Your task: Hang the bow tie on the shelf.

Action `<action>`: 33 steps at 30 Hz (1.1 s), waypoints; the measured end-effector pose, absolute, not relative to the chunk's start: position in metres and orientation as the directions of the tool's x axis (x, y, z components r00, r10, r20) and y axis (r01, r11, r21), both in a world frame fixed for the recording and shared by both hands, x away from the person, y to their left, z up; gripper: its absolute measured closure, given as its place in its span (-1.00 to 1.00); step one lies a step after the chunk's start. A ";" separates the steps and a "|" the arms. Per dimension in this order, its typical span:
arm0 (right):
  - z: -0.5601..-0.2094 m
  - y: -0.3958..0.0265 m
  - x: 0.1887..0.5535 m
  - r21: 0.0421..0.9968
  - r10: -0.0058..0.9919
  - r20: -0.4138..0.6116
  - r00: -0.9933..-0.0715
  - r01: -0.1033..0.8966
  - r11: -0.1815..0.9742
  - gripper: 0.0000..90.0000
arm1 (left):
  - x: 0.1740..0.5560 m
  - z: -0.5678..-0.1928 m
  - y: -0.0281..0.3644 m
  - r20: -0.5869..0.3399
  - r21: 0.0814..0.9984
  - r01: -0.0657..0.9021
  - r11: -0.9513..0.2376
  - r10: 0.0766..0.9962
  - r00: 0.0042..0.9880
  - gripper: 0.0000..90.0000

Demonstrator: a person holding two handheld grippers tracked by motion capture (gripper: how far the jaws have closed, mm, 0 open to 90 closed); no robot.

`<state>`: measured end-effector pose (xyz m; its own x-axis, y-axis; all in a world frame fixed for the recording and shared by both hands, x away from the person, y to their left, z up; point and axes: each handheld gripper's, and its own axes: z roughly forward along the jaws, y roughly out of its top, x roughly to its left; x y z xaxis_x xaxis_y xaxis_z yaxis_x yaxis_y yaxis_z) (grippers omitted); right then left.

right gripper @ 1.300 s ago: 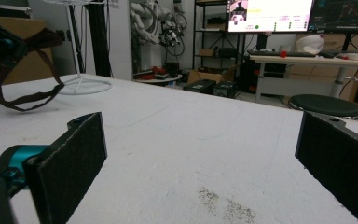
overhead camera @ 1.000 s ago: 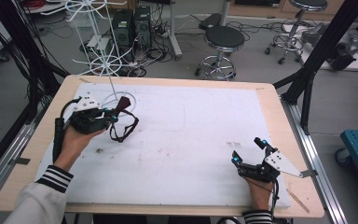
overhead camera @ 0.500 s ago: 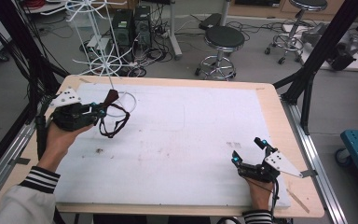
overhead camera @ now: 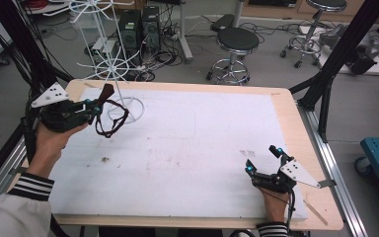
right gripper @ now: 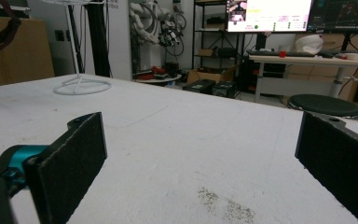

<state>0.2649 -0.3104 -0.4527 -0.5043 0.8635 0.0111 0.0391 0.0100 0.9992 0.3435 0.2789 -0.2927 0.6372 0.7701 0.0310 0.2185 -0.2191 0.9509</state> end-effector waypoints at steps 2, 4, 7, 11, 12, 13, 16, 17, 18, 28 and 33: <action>-0.453 -0.310 0.265 0.999 0.863 0.012 -0.504 0.038 0.008 -0.97 | 0.344 -0.288 0.281 0.037 0.952 0.211 -0.220 0.770 0.637 0.71; -0.453 -0.310 0.265 0.999 0.864 0.011 -0.504 0.038 0.009 -0.97 | 0.345 -0.285 0.282 0.037 0.955 0.205 -0.213 0.775 0.631 0.71; -0.453 -0.310 0.265 0.999 0.863 0.013 -0.505 0.037 0.007 -0.97 | 0.347 -0.280 0.284 0.041 0.957 0.201 -0.212 0.779 0.625 0.71; -0.453 -0.310 0.265 0.999 0.863 0.013 -0.505 0.037 0.007 -0.97 | 0.351 -0.275 0.286 0.042 0.959 0.196 -0.206 0.785 0.619 0.71; -0.453 -0.310 0.265 0.999 0.864 0.013 -0.504 0.037 0.006 -0.97 | 0.351 -0.274 0.287 0.040 0.960 0.195 -0.202 0.788 0.615 0.71; -0.453 -0.310 0.265 0.999 0.863 0.012 -0.505 0.038 0.009 -0.97 | 0.352 -0.273 0.287 0.040 0.960 0.195 -0.201 0.788 0.614 0.71; -0.453 -0.310 0.265 0.999 0.863 0.011 -0.505 0.037 0.008 -0.97 | 0.354 -0.271 0.288 0.043 0.961 0.193 -0.200 0.794 0.607 0.71; -0.453 -0.310 0.265 0.999 0.863 0.011 -0.505 0.039 0.010 -0.97 | 0.355 -0.270 0.289 0.043 0.961 0.192 -0.198 0.795 0.605 0.71; -0.453 -0.310 0.265 0.999 0.863 0.012 -0.505 0.037 0.008 -0.97 | 0.356 -0.270 0.290 0.041 0.962 0.193 -0.195 0.799 0.600 0.71; -0.453 -0.310 0.265 0.999 0.863 0.011 -0.504 0.037 0.009 -0.97 | 0.370 -0.267 0.297 0.036 0.962 0.205 -0.179 0.830 0.557 0.71; -0.453 -0.310 0.265 0.999 0.864 0.011 -0.504 0.037 0.009 -0.97 | 0.377 -0.271 0.300 0.033 0.962 0.211 -0.171 0.845 0.534 0.71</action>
